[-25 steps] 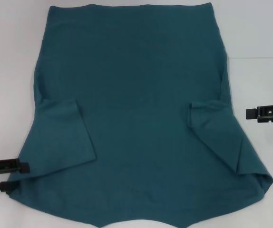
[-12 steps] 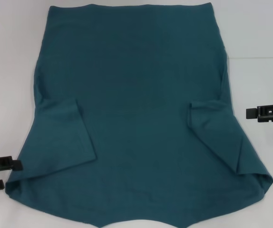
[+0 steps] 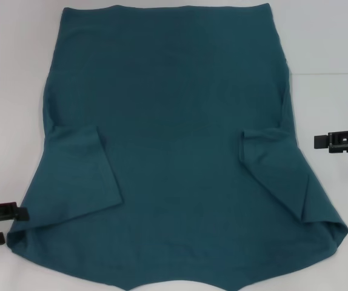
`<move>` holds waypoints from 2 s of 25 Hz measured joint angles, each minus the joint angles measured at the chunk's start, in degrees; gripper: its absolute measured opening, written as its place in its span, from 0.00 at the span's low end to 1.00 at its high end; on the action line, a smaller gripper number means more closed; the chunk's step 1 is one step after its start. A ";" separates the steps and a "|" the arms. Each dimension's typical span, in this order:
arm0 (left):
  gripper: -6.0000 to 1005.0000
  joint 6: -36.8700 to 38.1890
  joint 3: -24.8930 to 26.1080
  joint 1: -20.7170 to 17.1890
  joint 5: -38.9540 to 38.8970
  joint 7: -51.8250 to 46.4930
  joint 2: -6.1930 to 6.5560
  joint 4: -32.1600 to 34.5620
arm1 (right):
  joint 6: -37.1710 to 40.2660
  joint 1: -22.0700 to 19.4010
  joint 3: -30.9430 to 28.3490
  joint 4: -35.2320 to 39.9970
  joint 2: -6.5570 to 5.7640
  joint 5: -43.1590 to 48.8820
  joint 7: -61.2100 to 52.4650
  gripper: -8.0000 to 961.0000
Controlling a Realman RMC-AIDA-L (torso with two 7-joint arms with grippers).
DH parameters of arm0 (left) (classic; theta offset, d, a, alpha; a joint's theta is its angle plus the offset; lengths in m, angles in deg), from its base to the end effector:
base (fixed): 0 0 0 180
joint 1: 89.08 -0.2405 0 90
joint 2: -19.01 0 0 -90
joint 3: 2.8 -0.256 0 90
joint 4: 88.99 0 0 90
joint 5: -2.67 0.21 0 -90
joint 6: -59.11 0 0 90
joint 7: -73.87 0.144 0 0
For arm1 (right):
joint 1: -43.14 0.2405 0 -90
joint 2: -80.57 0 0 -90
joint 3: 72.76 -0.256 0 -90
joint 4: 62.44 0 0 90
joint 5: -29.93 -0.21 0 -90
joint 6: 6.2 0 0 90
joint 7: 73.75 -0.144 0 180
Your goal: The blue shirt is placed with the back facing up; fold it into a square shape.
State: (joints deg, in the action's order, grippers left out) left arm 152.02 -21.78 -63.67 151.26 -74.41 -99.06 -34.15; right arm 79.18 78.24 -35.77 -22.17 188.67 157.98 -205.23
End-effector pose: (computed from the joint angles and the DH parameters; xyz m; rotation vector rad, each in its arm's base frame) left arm -0.3612 0.2843 0.0757 -1.7287 -2.1645 -0.3606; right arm 0.2950 0.3734 0.0835 -2.2763 1.6316 0.4314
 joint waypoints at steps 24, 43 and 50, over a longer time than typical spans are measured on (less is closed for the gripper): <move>0.87 -2.32 -4.38 2.09 -0.08 -0.81 -0.07 -4.18 | -0.84 -0.08 0.02 0.03 -0.09 0.00 0.00 0.67; 0.77 -3.46 -5.12 5.45 -0.01 -1.03 0.03 -6.16 | -0.23 -0.21 -1.57 -0.02 0.02 0.00 1.29 0.67; 0.68 -4.27 -7.36 5.97 0.21 -0.99 0.03 -6.24 | 0.67 -0.19 -2.39 -0.02 0.04 -0.04 1.31 0.67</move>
State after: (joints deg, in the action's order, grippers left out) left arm 147.75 -29.14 -57.71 151.47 -75.40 -99.03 -40.39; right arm 79.85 78.05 -38.16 -22.19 188.71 157.94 -203.92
